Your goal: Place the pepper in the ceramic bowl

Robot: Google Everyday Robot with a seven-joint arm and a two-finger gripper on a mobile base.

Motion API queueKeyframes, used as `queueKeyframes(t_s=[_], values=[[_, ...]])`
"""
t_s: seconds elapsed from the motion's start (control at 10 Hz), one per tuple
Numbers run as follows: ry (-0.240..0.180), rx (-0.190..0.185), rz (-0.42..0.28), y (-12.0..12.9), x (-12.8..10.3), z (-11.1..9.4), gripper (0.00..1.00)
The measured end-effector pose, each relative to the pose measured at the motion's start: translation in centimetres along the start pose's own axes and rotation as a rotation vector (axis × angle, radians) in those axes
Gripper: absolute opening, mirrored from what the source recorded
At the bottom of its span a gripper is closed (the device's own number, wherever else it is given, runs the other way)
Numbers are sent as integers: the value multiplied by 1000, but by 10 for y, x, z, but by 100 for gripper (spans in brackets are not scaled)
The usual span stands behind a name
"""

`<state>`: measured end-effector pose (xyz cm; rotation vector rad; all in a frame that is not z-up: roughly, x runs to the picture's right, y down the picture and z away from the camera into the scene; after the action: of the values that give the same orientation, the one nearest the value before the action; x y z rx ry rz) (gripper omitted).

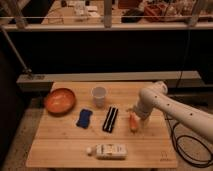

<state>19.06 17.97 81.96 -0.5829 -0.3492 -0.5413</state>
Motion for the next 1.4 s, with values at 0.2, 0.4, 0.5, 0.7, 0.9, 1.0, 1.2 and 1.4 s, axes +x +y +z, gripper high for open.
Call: queueKeyframes(t_s=[0.2, 0.4, 0.5, 0.7, 0.9, 1.0, 1.2, 1.4], values=[[-18, 0, 0, -1, -2, 6, 80], [-34, -5, -10, -2, -4, 16, 80], [-45, -4, -13, -4, -5, 20, 80], [-60, -9, -14, -3, -7, 25, 80], [-70, -5, -13, -3, -8, 31, 80], [-74, -3, -12, -3, -9, 33, 80], [-89, 1, -11, -5, -14, 39, 80], [-98, 3, -13, -8, -19, 43, 80]])
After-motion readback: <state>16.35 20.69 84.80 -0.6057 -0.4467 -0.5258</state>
